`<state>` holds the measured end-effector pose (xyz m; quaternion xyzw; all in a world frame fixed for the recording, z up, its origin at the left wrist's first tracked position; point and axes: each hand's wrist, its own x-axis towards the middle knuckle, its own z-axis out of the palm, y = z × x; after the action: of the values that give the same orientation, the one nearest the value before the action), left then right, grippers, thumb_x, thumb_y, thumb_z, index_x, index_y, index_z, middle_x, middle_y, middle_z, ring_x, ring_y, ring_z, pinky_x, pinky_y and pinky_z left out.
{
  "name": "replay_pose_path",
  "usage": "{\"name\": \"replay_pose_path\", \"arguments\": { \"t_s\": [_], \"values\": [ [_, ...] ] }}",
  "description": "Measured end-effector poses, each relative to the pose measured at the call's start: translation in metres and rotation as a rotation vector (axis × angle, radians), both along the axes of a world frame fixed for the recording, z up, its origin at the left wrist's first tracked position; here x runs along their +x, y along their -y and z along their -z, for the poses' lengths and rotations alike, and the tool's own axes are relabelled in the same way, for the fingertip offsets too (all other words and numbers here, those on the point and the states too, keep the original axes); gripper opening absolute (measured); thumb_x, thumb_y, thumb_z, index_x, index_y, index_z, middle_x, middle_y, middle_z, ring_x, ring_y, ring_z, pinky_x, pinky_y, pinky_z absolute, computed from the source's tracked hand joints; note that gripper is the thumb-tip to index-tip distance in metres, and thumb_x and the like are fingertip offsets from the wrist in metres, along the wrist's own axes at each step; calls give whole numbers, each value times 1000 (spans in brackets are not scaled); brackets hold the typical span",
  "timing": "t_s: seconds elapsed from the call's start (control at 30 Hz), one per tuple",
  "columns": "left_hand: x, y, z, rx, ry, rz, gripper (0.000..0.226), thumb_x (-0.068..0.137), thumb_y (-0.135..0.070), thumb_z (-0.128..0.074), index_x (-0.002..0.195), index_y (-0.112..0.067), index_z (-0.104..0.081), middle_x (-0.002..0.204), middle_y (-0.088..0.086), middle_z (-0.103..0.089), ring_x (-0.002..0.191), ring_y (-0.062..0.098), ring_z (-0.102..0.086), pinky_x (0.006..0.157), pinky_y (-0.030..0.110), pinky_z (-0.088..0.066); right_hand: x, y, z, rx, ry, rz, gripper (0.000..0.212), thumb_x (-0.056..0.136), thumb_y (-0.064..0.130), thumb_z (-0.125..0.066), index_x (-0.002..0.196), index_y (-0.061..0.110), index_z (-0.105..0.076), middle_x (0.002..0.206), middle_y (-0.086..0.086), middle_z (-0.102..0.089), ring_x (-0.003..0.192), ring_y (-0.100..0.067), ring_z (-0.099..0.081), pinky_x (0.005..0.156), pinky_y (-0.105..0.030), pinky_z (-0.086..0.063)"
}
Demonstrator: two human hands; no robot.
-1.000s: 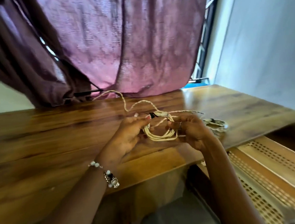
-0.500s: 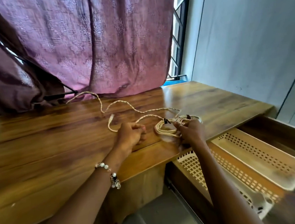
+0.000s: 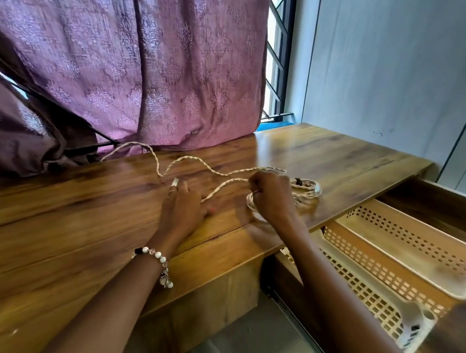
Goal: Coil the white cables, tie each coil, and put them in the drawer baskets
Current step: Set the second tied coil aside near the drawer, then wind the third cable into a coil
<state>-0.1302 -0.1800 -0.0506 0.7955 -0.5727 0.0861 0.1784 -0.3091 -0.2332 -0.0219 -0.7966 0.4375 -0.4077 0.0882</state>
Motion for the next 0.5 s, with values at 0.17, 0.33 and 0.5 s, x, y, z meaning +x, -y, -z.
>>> {"name": "replay_pose_path", "arguments": {
  "t_s": [0.17,0.33,0.5],
  "values": [
    [17,3,-6,-167,64,27,21,87,-36,-63,84,-19,-74,87,6,-70,88,26,-64,67,33,-43,34,4,1,41,-138,-141,45,80,-3,-61,124,6,-57,108,-22,-64,101,-36,-60,86,-38,-47],
    [39,3,-20,-464,-37,-71,13,84,-31,-68,84,-20,-76,73,3,-70,69,24,-64,56,28,-41,73,20,12,118,-221,-193,80,79,-6,-59,148,12,-24,137,-26,-43,120,-42,-47,96,-48,-45],
    [75,-7,-33,-616,-400,-58,16,78,-32,-75,77,-17,-74,64,0,-67,60,15,-61,54,30,-48,113,23,12,76,-152,-208,98,77,-8,-60,152,21,-4,142,-28,-28,115,-48,-45,92,-49,-45]
  ]
}}
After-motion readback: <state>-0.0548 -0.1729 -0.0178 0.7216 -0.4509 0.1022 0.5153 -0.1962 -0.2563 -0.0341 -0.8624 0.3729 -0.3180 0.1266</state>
